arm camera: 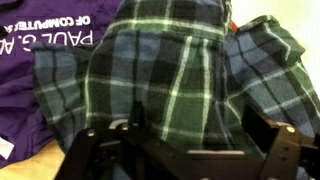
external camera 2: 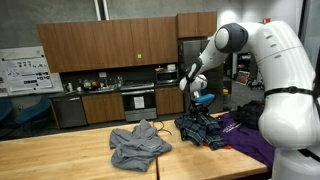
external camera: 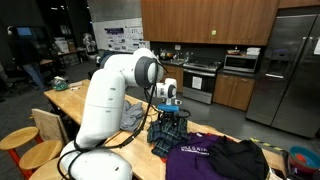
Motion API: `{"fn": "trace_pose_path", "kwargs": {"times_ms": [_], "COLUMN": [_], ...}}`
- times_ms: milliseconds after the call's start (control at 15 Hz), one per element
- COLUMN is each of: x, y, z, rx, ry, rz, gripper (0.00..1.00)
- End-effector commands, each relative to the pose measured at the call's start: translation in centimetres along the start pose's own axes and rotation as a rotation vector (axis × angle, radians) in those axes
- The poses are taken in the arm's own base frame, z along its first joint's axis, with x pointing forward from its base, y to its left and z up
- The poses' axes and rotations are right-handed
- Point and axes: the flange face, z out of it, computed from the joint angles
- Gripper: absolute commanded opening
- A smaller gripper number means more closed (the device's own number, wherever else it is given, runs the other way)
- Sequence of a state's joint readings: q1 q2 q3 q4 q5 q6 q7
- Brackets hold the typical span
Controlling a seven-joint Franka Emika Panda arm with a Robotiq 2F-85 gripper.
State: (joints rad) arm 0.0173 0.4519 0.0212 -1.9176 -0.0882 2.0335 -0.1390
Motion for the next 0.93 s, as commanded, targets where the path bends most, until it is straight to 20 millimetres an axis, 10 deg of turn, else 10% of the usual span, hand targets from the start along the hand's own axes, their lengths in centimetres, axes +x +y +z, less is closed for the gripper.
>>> {"fn": "trace_pose_path", "kwargs": {"times_ms": [0,867], "x": [1.6,6.6], "y": [-0.4,2.2], "z": [-1.4,3.0], "rx": [-0.016,0.069], "ry": [-0.011,-0.166], "rz": [-0.005,0.074], "gripper": [1.0,1.0]}}
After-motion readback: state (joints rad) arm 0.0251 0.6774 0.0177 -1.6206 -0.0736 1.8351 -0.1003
